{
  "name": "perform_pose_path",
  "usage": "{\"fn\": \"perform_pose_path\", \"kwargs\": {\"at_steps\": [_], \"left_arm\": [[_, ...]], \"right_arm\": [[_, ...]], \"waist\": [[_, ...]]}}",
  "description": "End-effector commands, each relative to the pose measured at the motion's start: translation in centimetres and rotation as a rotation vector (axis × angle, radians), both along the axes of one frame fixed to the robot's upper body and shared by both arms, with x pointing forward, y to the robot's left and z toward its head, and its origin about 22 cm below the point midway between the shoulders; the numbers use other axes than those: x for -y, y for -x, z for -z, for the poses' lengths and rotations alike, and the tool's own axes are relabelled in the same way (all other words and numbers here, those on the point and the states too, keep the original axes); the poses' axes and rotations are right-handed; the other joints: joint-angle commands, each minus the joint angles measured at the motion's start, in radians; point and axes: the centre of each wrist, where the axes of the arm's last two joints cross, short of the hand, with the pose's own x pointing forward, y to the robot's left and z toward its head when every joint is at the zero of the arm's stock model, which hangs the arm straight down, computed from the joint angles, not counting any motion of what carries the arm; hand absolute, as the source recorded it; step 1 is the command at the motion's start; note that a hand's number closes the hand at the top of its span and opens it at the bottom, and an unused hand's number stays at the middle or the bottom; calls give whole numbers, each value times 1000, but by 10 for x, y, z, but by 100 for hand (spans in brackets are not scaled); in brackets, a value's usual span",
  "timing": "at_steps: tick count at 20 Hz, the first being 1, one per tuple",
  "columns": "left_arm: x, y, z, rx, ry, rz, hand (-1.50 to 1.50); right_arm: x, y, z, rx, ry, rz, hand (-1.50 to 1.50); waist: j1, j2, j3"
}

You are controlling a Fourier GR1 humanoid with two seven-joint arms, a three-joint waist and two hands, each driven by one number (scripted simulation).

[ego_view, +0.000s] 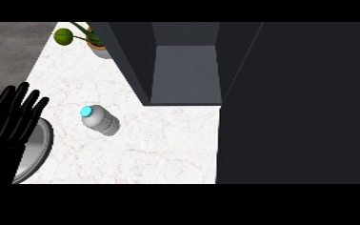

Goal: Pick up the bottled water, place it into the cabinet and close the cabinet

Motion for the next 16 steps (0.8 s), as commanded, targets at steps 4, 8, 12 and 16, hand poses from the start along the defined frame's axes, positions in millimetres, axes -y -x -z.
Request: {"fn": "perform_pose_path", "kwargs": {"at_steps": [4,8,12,16], "left_arm": [[-1,2,20,-31,-13,-61,-150],[-11,4,59,-36,-26,-111,-150],[-24,-17,55,-51,-36,-171,-150],[-33,-22,97,-96,-39,-146,-150]], "right_arm": [[3,28,-16,43,18,-5,-150],[3,49,-21,43,20,11,-150],[3,43,-23,48,36,13,-150],[3,58,-22,42,46,12,-150]], "waist": [[-2,0,0],[-12,-2,-1],[-4,1,0],[-14,0,-1]]}}
